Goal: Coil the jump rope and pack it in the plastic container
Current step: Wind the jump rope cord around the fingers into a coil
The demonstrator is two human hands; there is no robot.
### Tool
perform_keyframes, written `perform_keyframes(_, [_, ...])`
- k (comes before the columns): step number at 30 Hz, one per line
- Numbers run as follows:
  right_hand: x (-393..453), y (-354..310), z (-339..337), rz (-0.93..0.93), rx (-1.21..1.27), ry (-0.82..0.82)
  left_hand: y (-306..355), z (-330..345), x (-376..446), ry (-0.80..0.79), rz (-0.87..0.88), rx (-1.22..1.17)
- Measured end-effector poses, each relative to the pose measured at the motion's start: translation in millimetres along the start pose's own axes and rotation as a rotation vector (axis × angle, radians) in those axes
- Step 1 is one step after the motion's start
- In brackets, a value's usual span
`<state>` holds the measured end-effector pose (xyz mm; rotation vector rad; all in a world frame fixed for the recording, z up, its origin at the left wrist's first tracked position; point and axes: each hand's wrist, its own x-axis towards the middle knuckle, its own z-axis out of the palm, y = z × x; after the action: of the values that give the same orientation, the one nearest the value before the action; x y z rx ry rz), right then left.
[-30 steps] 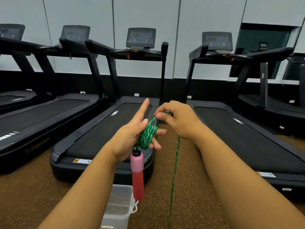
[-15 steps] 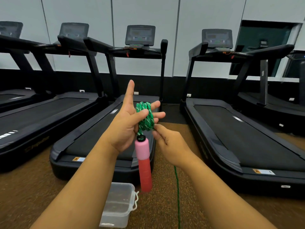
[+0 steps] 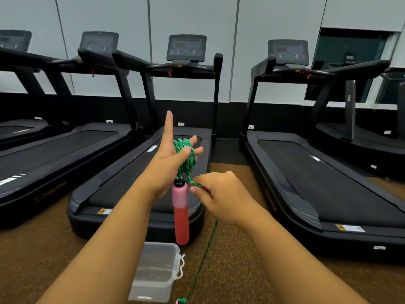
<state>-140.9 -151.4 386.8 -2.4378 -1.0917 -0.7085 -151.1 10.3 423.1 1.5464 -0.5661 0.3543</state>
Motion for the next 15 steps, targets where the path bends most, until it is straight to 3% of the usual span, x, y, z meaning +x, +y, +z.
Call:
perform_keyframes(7, [10,-17,-27,-0.111,-0.178,-0.010,-14,-3,-10,0.013,-0.108,-0.137])
perform_keyframes(15, [34,-6,-52,-0.069,-0.123,0.025,-18,1,-16,-0.104,-0.169,-0.167])
